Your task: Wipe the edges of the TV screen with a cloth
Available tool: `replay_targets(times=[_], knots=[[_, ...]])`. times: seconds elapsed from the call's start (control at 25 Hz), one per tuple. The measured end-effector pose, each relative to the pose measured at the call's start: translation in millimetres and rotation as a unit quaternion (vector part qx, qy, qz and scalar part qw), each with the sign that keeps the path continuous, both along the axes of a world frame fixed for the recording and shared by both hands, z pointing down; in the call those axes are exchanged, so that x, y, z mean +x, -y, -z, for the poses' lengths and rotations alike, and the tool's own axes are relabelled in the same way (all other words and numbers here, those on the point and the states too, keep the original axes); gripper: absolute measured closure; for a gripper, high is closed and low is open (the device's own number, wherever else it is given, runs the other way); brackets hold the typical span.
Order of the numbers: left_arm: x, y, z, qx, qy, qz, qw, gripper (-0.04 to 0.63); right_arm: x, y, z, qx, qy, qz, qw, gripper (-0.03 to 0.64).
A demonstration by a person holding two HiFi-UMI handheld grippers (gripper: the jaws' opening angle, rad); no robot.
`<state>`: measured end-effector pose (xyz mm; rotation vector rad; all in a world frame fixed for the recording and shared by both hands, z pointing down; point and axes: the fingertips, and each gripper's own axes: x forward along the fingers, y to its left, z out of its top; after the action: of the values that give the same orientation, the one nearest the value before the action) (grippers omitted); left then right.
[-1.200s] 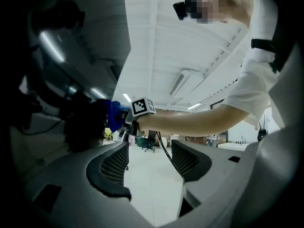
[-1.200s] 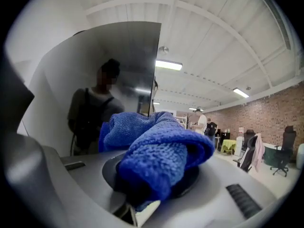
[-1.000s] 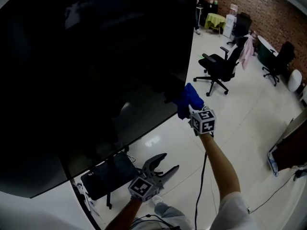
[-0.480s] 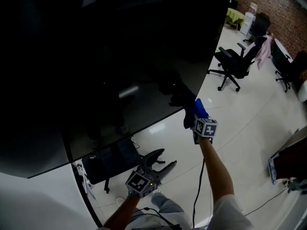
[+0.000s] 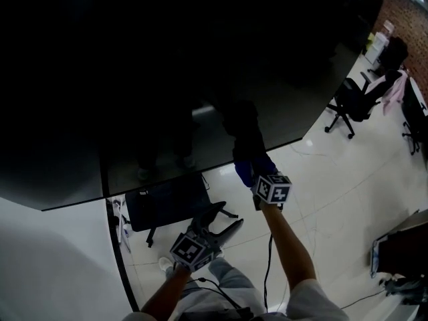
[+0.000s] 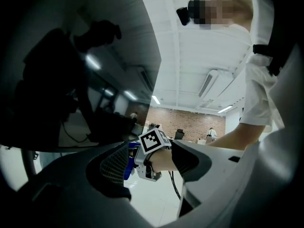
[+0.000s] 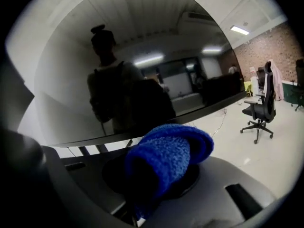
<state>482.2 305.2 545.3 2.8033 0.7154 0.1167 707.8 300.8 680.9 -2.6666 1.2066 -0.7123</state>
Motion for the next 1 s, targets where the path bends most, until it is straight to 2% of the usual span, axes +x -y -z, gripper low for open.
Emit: replay_targets(times=[0.2,0.56,0.72,1.0], knots=[[-32.6,50.7,3.0,-0.002,-0.005,0.054,0.9985,0.322,-56.7,61.3,-1.1,0.009,0.017,0.037,0.999,0.535],[-107.3,147.0,8.0,-0.003,-0.003,0.147,0.9891,0.322,-164.7,174.1,4.1,0.001,0.029,0.135,0.990,0.534],[-148.2,197.3,10.3,-0.005,-0.003,0.192,0.9814,0.322,-213.6,223.5,5.6,-0.011,0.027,0.172,0.985,0.534],[-221.2,283.6,2.5,-0.019,-0.002,0.272,0.9622,0.322,-288.2,302.3,6.0,-0.030,0.023,0.227,0.973,0.532]])
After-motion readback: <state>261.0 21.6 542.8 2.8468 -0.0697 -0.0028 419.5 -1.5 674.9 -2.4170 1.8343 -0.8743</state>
